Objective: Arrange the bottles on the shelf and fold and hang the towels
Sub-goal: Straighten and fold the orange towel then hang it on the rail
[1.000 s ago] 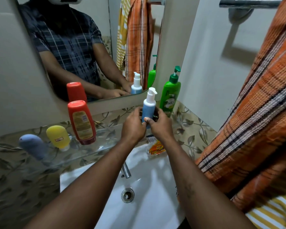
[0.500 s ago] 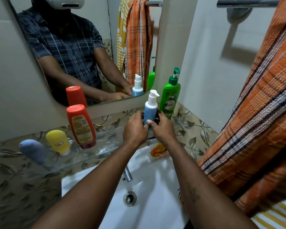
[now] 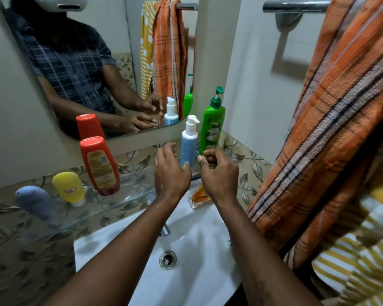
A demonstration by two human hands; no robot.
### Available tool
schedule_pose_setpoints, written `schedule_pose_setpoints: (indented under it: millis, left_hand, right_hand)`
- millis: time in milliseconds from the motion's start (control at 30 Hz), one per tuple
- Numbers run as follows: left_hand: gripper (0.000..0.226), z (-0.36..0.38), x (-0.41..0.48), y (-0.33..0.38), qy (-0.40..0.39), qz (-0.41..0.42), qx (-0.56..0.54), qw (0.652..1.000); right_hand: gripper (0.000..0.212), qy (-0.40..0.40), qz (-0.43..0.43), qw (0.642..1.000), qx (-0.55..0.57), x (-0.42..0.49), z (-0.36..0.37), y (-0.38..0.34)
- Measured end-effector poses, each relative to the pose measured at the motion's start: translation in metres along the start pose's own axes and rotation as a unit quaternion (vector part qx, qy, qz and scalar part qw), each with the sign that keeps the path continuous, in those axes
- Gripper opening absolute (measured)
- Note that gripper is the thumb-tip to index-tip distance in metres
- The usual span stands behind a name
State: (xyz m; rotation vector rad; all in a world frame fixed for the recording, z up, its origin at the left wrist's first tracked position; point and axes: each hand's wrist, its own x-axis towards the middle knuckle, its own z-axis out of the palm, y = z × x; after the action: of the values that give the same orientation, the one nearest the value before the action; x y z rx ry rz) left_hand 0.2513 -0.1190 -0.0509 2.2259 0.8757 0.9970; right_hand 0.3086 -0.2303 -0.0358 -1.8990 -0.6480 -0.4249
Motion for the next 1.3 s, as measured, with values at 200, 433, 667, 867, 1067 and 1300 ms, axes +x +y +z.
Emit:
schedule_pose_setpoints:
  millis: [200, 433, 667, 867, 1067, 1300]
  left_hand:
    - [0.021, -0.028, -0.018, 0.051, -0.097, 0.097, -0.136, 0.981]
    - [0.045, -0.058, -0.027, 0.187, -0.242, 0.227, -0.265, 0.905]
    - [0.039, -0.071, -0.033, 0.243, -0.242, 0.198, -0.285, 0.906]
    - [0.024, -0.087, -0.046, 0.229, -0.253, 0.100, -0.394, 0.878]
    - [0.027, -0.111, -0.077, 0.213, -0.285, 0.183, -0.378, 0.862]
    - [0.033, -0.149, -0.137, 0.188, -0.488, 0.289, -0.134, 0.813]
  right_hand:
    - [0.004, 0.096, -0.076, 0.992, -0.022, -0.029, -0.074, -0.053]
    - [0.002, 0.252, -0.064, 0.964, -0.054, -0.037, -0.169, -0.103]
    - [0.010, 0.240, -0.043, 0.958, -0.150, -0.041, -0.227, -0.126]
    - [0.045, 0.231, 0.010, 0.958, -0.170, -0.020, -0.246, -0.134]
    - [0.045, 0.177, 0.047, 0.977, -0.111, 0.001, -0.240, -0.135]
    - [0.043, 0.165, 0.089, 0.979, 0.078, -0.105, -0.257, -0.074]
